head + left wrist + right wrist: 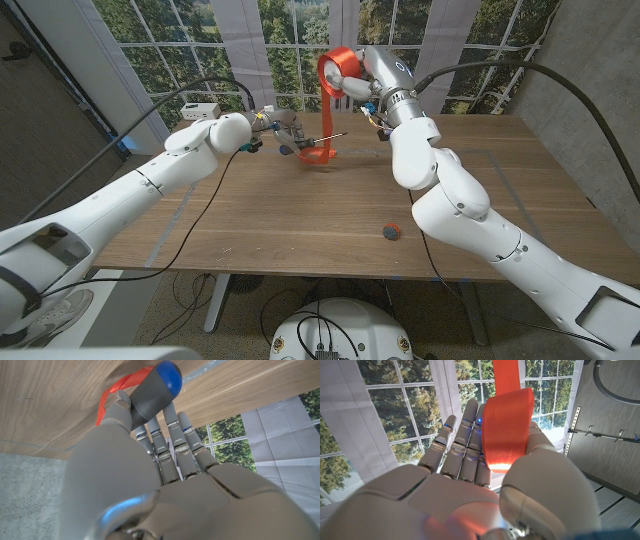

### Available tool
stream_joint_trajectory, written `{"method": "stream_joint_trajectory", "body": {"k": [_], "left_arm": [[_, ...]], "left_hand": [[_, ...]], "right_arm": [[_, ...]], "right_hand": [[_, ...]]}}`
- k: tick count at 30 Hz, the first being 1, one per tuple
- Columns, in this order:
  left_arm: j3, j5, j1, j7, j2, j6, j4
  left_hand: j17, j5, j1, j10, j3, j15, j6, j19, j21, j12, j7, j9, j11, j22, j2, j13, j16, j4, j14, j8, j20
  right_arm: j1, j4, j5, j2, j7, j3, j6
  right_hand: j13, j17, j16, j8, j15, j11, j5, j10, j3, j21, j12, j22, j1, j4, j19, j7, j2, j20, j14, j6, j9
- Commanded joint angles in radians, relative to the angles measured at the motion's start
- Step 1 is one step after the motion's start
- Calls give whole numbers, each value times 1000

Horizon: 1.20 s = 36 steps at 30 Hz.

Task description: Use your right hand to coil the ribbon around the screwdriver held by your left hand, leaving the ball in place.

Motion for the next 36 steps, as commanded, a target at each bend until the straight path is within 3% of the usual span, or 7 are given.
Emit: {"method": "stream_joint_trajectory", "body": {"k": [1, 12, 17, 19, 26, 30, 36], "left_arm": [[21, 17, -34, 28, -37, 40, 10], [33, 20, -52, 61, -70, 74, 15], [31, -7, -62, 59, -80, 75, 23], [33, -8, -66, 63, -83, 80, 24], [41, -11, -82, 77, -97, 92, 32], [34, -38, -85, 78, -104, 91, 36], [27, -74, -90, 82, -111, 87, 42]], "left_hand": [[6, 4, 95, 92, 40, -222, 83, 5, 9, 8, 44, 71, -80, -1, 90, 287, 9, 7, 136, -1, 3], [8, 4, 95, 97, 42, -222, 86, 6, 20, 4, 44, 75, -77, -5, 89, 287, 10, 7, 145, -3, 4], [11, 5, 97, 98, 42, -222, 87, 8, 26, 3, 46, 77, -80, -7, 89, 287, 10, 6, 145, -4, 5], [12, 5, 97, 99, 43, -223, 88, 9, 29, 3, 46, 77, -82, -8, 89, 289, 11, 6, 149, -5, 4], [13, 5, 97, 102, 44, -225, 88, 10, 36, 1, 48, 78, -80, -10, 88, 288, 10, 6, 150, -8, 3], [15, 5, 98, 100, 44, -222, 88, 8, 40, 0, 49, 79, -78, -12, 87, 290, 10, 5, 151, -9, 5], [16, 5, 97, 102, 45, -222, 88, 7, 46, -1, 49, 81, -78, -14, 86, 291, 10, 6, 155, -12, 5]], "right_arm": [[-94, -87, -135, -14, 7, -1, -101], [-174, -129, -274, -18, 50, -15, -129], [-233, -148, -335, -16, 77, 0, -149], [-269, -159, -312, -13, 74, 32, -138], [-345, -179, -382, -6, 111, 46, -167], [-392, -187, -363, -8, 136, 69, -153], [-405, -167, -374, -10, 228, 64, -163]], "right_hand": [[0, 5, -2, 130, -46, 1, 4, 6, 6, 1, 7, 3, 154, -1, 10, -51, 142, 4, 40, 120, 91], [-2, 6, -3, 135, -43, 3, 7, 10, 7, 1, 11, 3, 158, -5, 13, -46, 141, 7, 52, 124, 92], [1, 11, -2, 137, -42, -14, 8, 13, 7, 0, 16, 3, 159, -6, 12, -46, 141, 7, 54, 123, 94], [1, 12, -2, 138, -43, -13, 8, 13, 6, 0, 16, 3, 158, -5, 13, -45, 141, 7, 53, 124, 94], [0, 14, -1, 139, -42, -14, 8, 14, 4, 0, 17, 3, 159, -6, 12, -45, 141, 7, 54, 122, 94], [0, 14, -2, 140, -42, -12, 8, 16, 4, 0, 19, 3, 160, -6, 12, -43, 141, 7, 54, 122, 94], [1, 14, -3, 140, -41, -14, 8, 13, 2, -1, 19, 3, 161, -7, 10, -45, 142, 7, 55, 120, 93]]}}
